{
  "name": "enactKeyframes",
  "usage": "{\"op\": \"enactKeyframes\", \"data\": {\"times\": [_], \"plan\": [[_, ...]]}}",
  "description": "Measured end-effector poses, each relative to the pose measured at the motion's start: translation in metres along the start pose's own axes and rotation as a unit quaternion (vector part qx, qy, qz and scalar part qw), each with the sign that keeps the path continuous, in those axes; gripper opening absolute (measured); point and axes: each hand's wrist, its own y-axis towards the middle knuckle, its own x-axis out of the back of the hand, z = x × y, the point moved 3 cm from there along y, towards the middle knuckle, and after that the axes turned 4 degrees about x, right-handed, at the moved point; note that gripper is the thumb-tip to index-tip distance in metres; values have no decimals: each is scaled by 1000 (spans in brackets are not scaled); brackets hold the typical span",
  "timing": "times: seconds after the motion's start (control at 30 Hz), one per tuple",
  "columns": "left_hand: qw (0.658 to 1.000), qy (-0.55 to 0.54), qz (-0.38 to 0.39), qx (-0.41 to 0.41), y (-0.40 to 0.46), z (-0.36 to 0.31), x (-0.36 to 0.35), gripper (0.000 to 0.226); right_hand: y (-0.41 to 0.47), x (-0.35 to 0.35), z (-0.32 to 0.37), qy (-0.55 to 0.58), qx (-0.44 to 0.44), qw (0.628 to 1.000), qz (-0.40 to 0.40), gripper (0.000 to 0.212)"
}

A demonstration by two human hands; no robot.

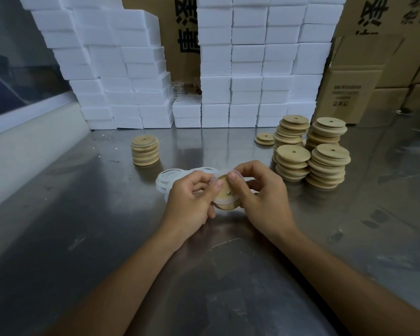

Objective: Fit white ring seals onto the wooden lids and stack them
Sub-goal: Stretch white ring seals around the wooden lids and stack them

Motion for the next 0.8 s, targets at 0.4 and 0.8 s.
{"op": "enactKeyframes", "data": {"times": [0.4,0.8], "plan": [[997,2,-65,-51,-2,-4,5,26,1,0,-2,42,-34,998,16,9],[995,48,-79,-38,-2,-3,7,25,3,-1,-5,33,-55,998,21,5]]}}
